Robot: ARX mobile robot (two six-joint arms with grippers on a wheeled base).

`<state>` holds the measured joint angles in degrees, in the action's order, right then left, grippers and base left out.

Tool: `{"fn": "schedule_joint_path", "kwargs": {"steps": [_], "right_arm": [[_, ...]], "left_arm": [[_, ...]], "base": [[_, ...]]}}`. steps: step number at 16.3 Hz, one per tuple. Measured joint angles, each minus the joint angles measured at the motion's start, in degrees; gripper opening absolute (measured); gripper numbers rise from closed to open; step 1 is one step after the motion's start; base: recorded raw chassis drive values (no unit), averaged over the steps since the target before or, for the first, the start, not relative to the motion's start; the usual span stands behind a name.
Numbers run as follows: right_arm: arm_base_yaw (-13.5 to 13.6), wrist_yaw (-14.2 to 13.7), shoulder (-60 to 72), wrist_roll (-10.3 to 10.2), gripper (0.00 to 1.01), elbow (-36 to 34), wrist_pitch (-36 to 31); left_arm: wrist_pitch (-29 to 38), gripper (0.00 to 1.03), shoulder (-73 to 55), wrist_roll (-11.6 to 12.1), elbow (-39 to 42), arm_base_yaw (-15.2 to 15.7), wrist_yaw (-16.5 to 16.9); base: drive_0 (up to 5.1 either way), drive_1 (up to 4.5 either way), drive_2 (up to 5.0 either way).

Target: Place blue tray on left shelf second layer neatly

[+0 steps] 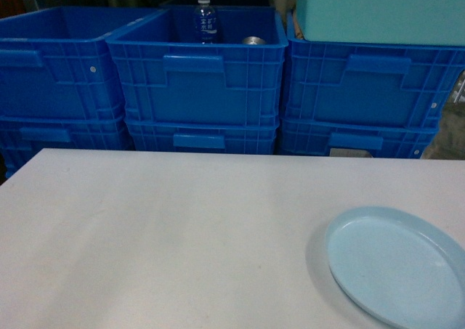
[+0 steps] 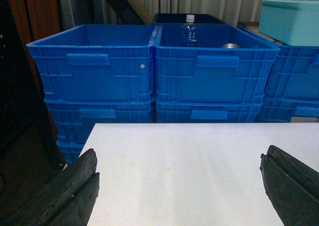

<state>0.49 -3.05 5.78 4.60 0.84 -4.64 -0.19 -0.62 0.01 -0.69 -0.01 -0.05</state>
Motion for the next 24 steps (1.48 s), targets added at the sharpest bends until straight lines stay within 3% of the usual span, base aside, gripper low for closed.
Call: {"fn": "schedule_joint_path", "kwargs": {"steps": [13,14,15,16,17,18,20,22,24], "right_arm": [[0.0,0.0,0.0,0.0,0.98,0.0,0.0],[-1.2,3.4,3.9,-1.7,0.98,0.3,-5.0],[-3.4,9.4,17.7,-5.5,0.98,5.6,-10.2],[-6.2,15.7,30.0,-10.6,0.98,13.5,-11.8],[-9.6,22.4,42.1,-15.3,0.98,23.1,-9.9],[-12.4,26.9,52.1,-18.1,0.98,30.5,-6.0],[-16.0,31.9,65.4,-19.1,0.98,36.0,-1.8],[-19.4,34.1,74.5,-19.0,0.98,35.4,-3.1],[-19.2,30.7,83.1,-16.4,0.98,34.8,-4.8]], "left_arm": [[0.0,0.98,0.0,0.0,0.0,0.0,0.0],[0.0,0.98,0.0,0.0,0.0,0.0,0.0],[0.0,0.98,0.0,0.0,0.0,0.0,0.0],[0.0,0.98,0.0,0.0,0.0,0.0,0.0],[0.0,0.98,0.0,0.0,0.0,0.0,0.0],[0.0,0.98,0.0,0.0,0.0,0.0,0.0],[0.0,0.98,0.0,0.0,0.0,0.0,0.0],[0.0,0.98,0.0,0.0,0.0,0.0,0.0],[0.0,0.98,0.0,0.0,0.0,0.0,0.0]], "base": [[0.0,0.00,0.0],[0.0,0.00,0.0],[0.0,0.00,0.0],[0.0,0.00,0.0],[0.0,0.00,0.0],[0.0,0.00,0.0],[0.0,0.00,0.0],[0.0,0.00,0.0],[0.0,0.00,0.0]]}}
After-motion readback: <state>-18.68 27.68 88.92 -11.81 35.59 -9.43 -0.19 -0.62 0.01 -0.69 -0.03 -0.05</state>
